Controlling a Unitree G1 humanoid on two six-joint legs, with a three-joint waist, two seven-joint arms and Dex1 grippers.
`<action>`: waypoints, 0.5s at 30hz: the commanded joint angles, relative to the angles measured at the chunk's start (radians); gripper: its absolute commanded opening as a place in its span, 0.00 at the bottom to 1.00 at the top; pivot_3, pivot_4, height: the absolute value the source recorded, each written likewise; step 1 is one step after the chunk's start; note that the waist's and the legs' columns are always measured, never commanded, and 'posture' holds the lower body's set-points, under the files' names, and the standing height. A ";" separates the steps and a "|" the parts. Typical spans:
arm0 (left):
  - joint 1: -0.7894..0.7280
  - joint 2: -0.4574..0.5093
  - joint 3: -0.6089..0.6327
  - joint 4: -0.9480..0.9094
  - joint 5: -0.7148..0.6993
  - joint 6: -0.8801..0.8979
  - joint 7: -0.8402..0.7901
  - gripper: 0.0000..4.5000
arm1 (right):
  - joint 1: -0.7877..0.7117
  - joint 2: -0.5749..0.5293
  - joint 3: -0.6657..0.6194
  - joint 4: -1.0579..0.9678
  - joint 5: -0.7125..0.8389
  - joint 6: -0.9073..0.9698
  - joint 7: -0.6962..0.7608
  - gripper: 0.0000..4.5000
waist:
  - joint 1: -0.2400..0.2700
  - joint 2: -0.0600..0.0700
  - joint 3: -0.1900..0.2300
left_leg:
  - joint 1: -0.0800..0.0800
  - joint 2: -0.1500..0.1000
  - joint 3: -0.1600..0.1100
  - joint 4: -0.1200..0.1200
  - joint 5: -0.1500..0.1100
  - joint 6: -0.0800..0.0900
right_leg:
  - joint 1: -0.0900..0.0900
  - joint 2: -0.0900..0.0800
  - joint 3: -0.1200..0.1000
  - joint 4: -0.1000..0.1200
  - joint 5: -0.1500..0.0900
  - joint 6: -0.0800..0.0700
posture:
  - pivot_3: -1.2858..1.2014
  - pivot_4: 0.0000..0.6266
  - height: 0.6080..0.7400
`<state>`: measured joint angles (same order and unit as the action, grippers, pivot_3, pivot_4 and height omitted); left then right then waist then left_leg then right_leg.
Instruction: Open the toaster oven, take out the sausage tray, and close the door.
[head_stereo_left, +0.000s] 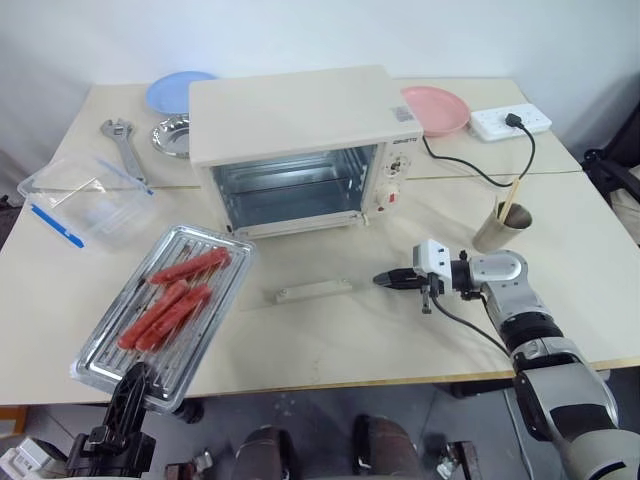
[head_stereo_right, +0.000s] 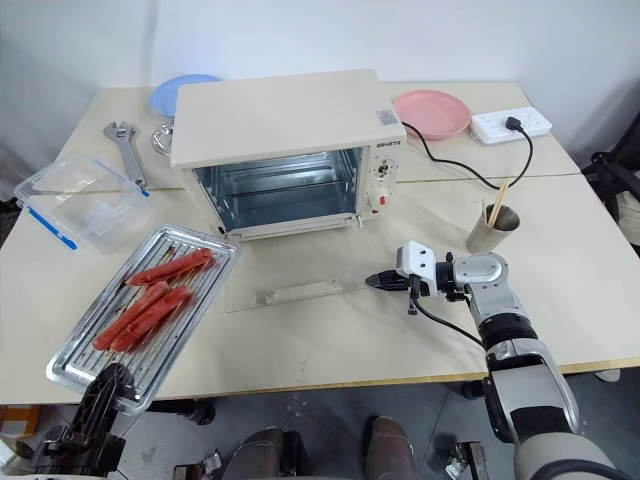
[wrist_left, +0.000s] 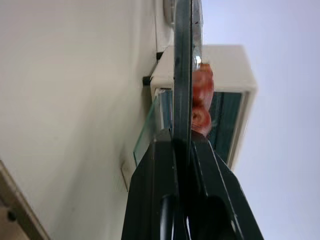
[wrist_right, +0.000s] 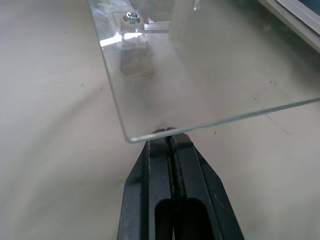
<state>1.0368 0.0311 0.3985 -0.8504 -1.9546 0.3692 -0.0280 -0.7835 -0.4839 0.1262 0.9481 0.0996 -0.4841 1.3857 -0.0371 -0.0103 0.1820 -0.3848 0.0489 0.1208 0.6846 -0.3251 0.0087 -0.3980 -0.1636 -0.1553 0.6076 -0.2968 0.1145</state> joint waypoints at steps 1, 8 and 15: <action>0.052 -0.026 0.030 -0.024 -0.003 -0.030 -0.065 0.00 | -0.019 0.019 0.007 0.034 -0.023 -0.010 -0.005 0.01 | -0.004 0.000 0.000 | 0.000 0.000 0.000 0.000 0.000 0.000 | 0.000 0.000 0.000 0.000 0.000 0.000 | 0.52 0.24 1.00; 0.043 -0.068 0.030 -0.013 0.006 -0.083 -0.074 0.00 | -0.053 0.049 -0.021 0.038 0.012 0.031 0.017 0.01 | -0.005 0.000 0.000 | 0.000 0.000 0.000 0.000 0.000 0.000 | 0.000 0.000 0.000 0.000 0.000 0.000 | 0.52 0.24 1.00; 0.011 -0.108 0.011 0.058 0.010 -0.110 -0.062 0.00 | -0.076 0.072 -0.065 -0.040 0.079 0.161 0.031 0.01 | 0.004 0.001 0.000 | -0.001 0.000 -0.001 0.000 -0.001 0.001 | 0.000 0.000 -0.001 -0.001 0.000 0.000 | 0.52 0.24 1.00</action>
<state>1.0465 -0.0742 0.4060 -0.7723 -1.9488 0.2642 -0.0689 -0.8263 -0.4112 0.0942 0.9571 0.1436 -0.3477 1.4059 -0.0334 -0.0096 0.1824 -0.3860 0.0491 0.1202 0.6846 -0.3260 0.0097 -0.3981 -0.1634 -0.1563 0.6066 -0.2970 0.1142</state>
